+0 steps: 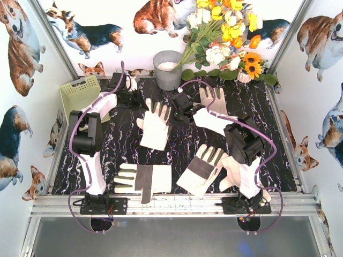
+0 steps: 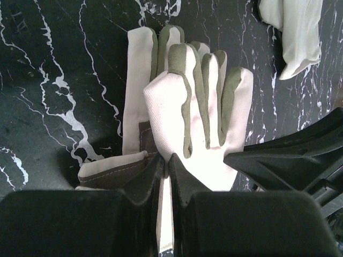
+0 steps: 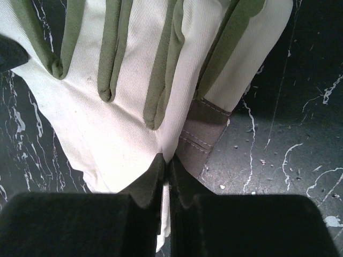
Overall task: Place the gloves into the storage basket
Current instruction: Pair the glove with the glove.
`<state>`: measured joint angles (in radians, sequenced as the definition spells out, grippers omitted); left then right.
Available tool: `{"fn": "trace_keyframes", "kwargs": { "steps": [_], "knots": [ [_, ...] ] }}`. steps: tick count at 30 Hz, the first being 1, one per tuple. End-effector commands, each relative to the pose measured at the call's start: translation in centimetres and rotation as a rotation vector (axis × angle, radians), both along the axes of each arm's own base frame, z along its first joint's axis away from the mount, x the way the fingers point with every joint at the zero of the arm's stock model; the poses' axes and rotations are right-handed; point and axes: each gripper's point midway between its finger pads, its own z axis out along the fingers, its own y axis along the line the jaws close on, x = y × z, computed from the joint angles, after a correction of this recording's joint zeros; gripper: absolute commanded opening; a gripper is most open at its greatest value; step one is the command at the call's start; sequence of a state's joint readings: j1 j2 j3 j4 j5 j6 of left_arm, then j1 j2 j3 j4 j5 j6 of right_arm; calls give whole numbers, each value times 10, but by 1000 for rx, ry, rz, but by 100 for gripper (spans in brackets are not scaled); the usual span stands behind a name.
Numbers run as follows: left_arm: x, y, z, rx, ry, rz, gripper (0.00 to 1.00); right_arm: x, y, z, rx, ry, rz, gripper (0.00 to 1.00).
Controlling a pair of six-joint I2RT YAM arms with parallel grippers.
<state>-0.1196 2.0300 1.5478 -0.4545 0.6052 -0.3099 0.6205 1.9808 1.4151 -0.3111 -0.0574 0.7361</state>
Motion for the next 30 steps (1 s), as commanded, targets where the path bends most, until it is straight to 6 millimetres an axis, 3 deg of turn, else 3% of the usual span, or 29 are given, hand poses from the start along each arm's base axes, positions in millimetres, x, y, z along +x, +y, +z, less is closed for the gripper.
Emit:
{"fn": "trace_keyframes", "kwargs": {
  "steps": [1,5,13,30],
  "knots": [
    [27,7,32,11,-137,12,0,-3,-12,11,-25,-7,-22,0],
    [29,5,39,8,-156,8,0,-4,-14,11,-31,-9,-31,0],
    [31,0,30,14,-142,-5,0,-4,-16,11,-38,-9,-41,0],
    [37,-5,-20,72,-75,-41,0,3,-18,-9,-99,22,-42,0]
  ]
}}
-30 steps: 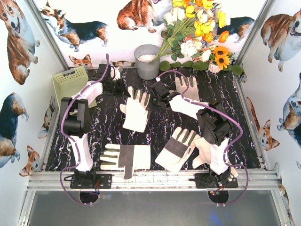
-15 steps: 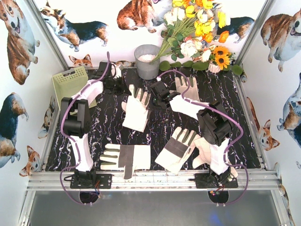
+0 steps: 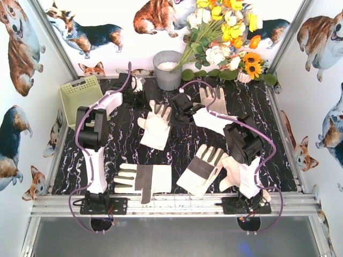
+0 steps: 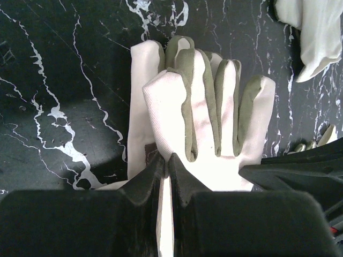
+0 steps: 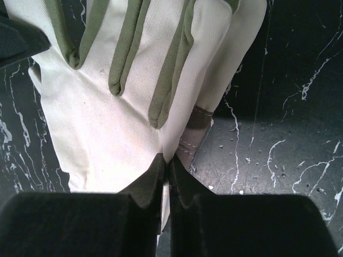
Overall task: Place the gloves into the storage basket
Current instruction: Pair the glove with the glove.
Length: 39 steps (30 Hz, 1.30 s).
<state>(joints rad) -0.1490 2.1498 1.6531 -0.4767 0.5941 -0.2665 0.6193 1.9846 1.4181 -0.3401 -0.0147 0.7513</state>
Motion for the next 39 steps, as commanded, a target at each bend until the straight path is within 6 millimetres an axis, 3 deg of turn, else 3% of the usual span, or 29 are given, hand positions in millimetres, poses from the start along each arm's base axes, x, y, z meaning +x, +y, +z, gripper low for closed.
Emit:
{"fn": "trace_keyframes", "kwargs": {
  "steps": [1,15,17,21,27,34,39],
  "knots": [
    [21,8,2,38,-78,8,0,2,-10,-5,-67,14,-1,0],
    [29,4,-21,32,-64,-22,0,-1,-15,-17,-85,56,-11,2],
    [30,4,-23,30,-65,-22,0,-1,-15,-14,-73,59,-9,13],
    [33,3,-20,30,-75,-21,21,0,-16,0,-21,45,4,35],
    [37,4,9,23,-130,-21,36,-5,-14,23,101,39,45,53],
    [17,13,26,56,-141,-28,42,-21,-9,18,144,91,97,55],
    [-8,17,32,52,-129,-26,41,-19,-3,7,144,128,112,48]
  ]
}}
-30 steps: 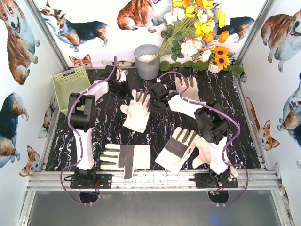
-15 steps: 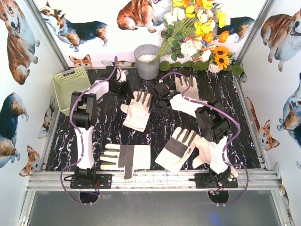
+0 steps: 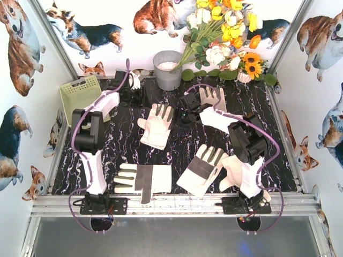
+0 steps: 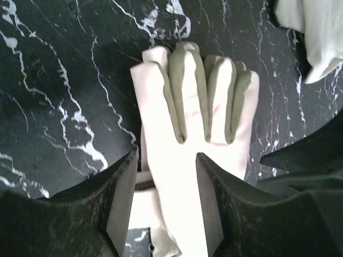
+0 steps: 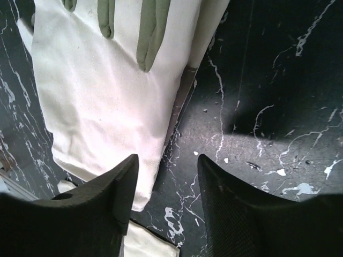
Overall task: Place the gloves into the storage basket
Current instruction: Pair the glove with the glove.
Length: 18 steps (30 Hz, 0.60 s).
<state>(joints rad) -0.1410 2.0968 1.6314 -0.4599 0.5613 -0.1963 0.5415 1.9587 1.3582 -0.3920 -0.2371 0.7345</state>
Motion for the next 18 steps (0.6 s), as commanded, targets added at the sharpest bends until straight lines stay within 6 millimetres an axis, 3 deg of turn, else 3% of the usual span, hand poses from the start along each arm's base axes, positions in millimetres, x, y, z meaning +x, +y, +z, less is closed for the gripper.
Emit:
{"fn": "trace_keyframes", "kwargs": {
  "steps": [1,5,11,18],
  "knots": [
    [-18,7,15,5,-22,-7,39,8,15,13,55,-28,38,47],
    [-38,5,6,-14,21,-12,30,13,16,7,38,-22,39,39],
    [-51,4,-11,-31,80,-12,20,16,14,-4,13,-11,52,32],
    [-64,2,-32,-28,138,-15,20,23,-1,-19,-43,1,54,26]
  ]
}}
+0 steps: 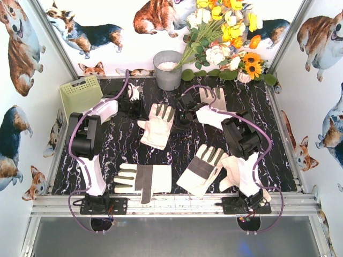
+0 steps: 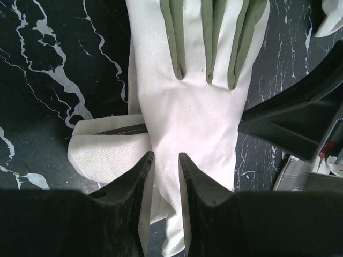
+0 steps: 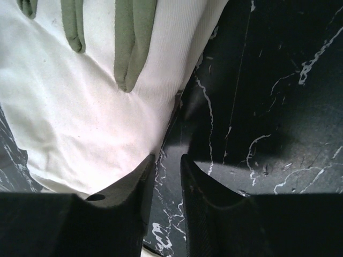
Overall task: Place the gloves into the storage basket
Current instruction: Pair the glove with the glove, then pick up the glove from the center of the board.
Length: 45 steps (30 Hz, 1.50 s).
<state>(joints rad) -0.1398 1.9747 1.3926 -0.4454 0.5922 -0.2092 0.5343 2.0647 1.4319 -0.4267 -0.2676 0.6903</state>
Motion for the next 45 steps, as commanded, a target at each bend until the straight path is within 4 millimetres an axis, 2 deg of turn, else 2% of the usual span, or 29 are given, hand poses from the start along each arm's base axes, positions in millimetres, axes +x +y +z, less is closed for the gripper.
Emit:
{"fn": "trace_keyframes", "kwargs": {
  "steps": [1,5,9,12,17,22,27,32,36,41,45],
  "knots": [
    [-7,-1,-15,-10,33,-12,20,20,-6,5,-19,-47,10,25],
    [-17,0,-24,-3,58,-21,21,30,-14,-3,-43,-45,22,24],
    [-24,-1,-24,-6,62,-31,23,44,-20,-2,-52,-56,42,24],
    [-25,0,-16,-1,43,-27,25,56,-25,2,-52,-68,42,24],
    [-16,4,3,23,-15,-9,30,65,-39,23,-19,-93,4,26],
    [6,1,14,22,-50,-8,34,51,-34,48,64,-96,37,36],
    [27,-3,10,13,-51,-17,39,32,-17,62,159,-76,62,47],
    [40,-7,-1,8,-35,-42,41,18,6,54,178,-45,93,52],
    [46,-10,-11,3,-15,-55,41,18,19,43,188,-18,89,51],
    [47,-11,-24,3,12,-64,38,25,20,30,151,-4,89,41],
    [41,-10,-35,7,41,-73,30,26,19,15,124,22,92,33]
  ]
}}
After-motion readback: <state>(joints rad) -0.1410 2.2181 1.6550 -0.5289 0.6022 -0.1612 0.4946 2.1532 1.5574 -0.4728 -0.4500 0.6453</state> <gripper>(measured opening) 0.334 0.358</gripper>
